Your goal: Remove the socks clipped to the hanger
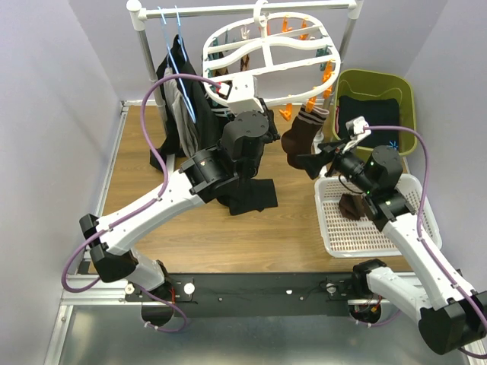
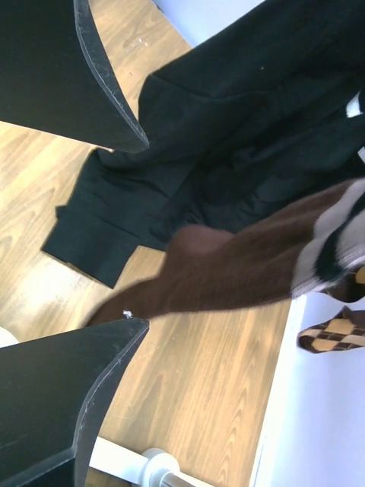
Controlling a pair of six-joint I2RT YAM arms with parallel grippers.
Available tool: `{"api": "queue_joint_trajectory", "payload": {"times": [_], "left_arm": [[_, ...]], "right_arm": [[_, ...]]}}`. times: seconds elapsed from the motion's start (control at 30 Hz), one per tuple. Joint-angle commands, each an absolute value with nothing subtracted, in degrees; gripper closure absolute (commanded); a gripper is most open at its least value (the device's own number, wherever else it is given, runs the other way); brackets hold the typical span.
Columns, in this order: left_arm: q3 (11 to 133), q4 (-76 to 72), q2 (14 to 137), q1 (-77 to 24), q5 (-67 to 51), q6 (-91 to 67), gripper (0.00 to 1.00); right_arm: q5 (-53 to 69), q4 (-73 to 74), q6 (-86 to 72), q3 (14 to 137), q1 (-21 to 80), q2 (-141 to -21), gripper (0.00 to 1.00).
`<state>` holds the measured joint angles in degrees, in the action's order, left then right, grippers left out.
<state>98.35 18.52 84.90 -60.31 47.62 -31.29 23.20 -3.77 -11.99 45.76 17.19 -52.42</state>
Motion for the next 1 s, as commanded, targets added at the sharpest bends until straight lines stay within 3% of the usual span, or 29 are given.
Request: {"api": "queue_joint_trajectory", "payload": {"times": [0.0,0.17,0.4,0.43,0.6,0.63,0.73,0.9,0.97], "left_arm": [[96.77,19.34,83.23,-59.94,45.35,-32.61,1.00],[96.77,19.34,83.50,-59.77,44.12,-32.96,1.00],[96.50,19.60,82.80,-59.59,44.03,-32.87,1.00],[96.42,19.69,82.62,-59.50,44.03,-32.87,1.00],[95.54,19.69,81.39,-59.24,43.77,-32.78,1.00],[95.10,19.60,81.21,-59.15,43.51,-32.78,1.00],[94.40,19.60,80.33,-58.89,42.10,-32.78,1.00],[93.17,19.95,79.11,-58.80,38.68,-32.78,1.00],[92.73,20.65,78.75,-58.80,37.45,-32.96,0.94]], "right_arm": [[22.33,-17.38,-12.04,41.05,17.40,-51.68,0.03],[21.09,-22.23,-12.04,38.67,17.40,-53.35,0.04],[31.44,-28.90,-13.45,38.67,17.40,-56.86,0.12],[32.68,-29.35,-13.80,38.85,17.32,-57.13,0.24],[39.89,-32.16,-17.48,38.76,17.49,-58.45,0.59],[40.25,-32.17,-18.01,38.59,17.58,-58.19,0.72],[40.34,-30.33,-18.72,38.50,17.93,-56.70,0.99],[40.17,-22.70,-18.20,40.69,19.60,-54.23,0.99],[38.94,-20.05,-18.11,41.92,20.47,-53.01,0.99]]}}
